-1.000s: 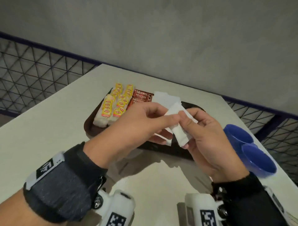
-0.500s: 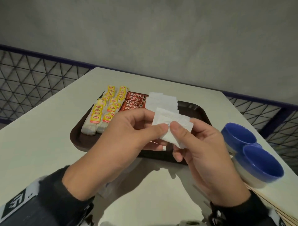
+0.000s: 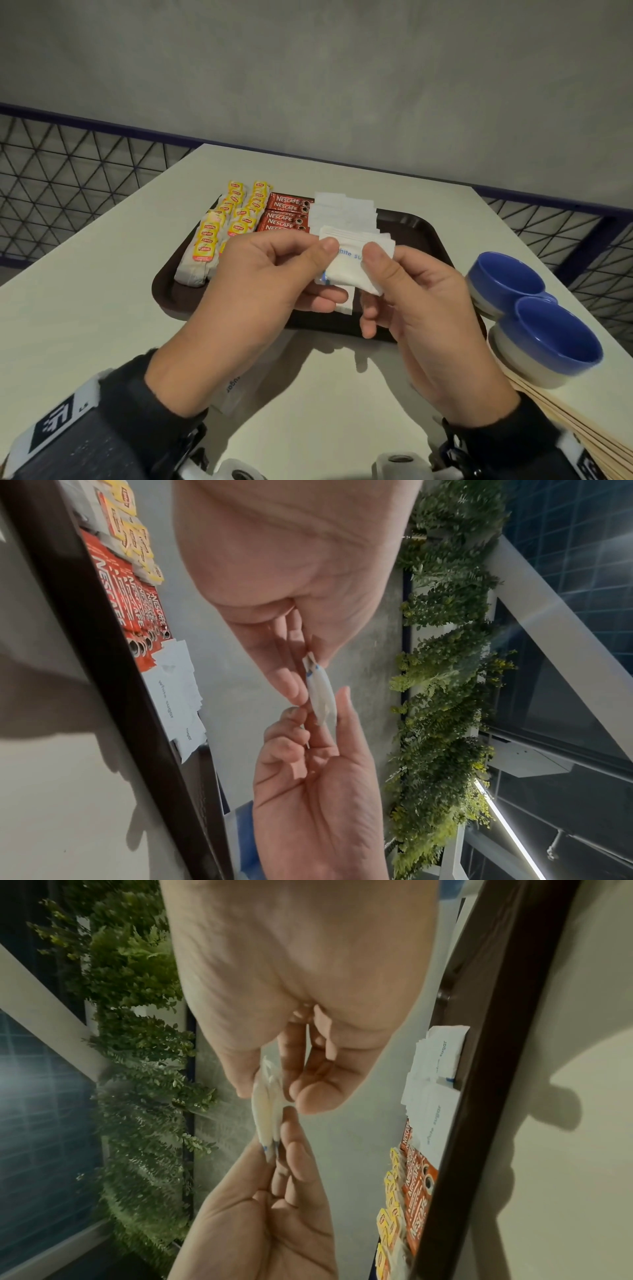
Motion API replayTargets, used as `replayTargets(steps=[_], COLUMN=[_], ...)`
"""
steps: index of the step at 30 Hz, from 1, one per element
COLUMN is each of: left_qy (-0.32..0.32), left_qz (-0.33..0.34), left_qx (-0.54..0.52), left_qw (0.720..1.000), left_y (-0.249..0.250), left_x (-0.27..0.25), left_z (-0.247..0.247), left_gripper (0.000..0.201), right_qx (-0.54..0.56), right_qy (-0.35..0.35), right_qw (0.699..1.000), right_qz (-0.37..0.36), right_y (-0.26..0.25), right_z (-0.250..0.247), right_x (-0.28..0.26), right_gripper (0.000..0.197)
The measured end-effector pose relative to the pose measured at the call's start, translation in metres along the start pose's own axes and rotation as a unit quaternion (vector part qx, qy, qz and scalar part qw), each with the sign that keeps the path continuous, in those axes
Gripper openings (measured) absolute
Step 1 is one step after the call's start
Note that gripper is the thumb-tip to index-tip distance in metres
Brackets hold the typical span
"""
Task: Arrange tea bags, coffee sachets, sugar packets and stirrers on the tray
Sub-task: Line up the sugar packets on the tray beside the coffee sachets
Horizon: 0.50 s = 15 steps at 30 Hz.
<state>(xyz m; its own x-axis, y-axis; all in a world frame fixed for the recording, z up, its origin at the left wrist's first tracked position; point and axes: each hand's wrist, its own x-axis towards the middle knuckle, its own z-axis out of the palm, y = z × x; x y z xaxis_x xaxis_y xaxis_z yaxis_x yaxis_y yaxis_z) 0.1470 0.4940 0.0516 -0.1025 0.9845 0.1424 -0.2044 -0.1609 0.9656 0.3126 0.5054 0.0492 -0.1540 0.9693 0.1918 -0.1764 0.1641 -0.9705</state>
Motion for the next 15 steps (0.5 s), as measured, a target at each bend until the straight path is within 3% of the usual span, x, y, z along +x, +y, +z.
replayTargets(steps=[2, 8, 15], left_qy=[0.002, -0.077, -0.107], left_qz=[0.006, -0.006, -0.045], left_qx=[-0.008, -0.012, 0.018], left_qw=[1.000, 0.997, 0.993], left_y=[0.001, 0.002, -0.003], left_x=[0.001, 0.000, -0.001], left_z=[-0.001, -0.003, -0.001], left_gripper=[0.014, 0.020, 0.017], right_qx=[0.002, -0.023, -0.150], right_qy=[-0.002, 0.018, -0.039], right_qw=[1.000, 0.999, 0.986], right_qz=[0.004, 0.014, 0.065], right_y=[-0.002, -0.003, -0.021], right_z=[0.000, -0.006, -0.024], right_x=[0.000, 0.002, -0.001], right_gripper=[0.044, 0.026, 0.011])
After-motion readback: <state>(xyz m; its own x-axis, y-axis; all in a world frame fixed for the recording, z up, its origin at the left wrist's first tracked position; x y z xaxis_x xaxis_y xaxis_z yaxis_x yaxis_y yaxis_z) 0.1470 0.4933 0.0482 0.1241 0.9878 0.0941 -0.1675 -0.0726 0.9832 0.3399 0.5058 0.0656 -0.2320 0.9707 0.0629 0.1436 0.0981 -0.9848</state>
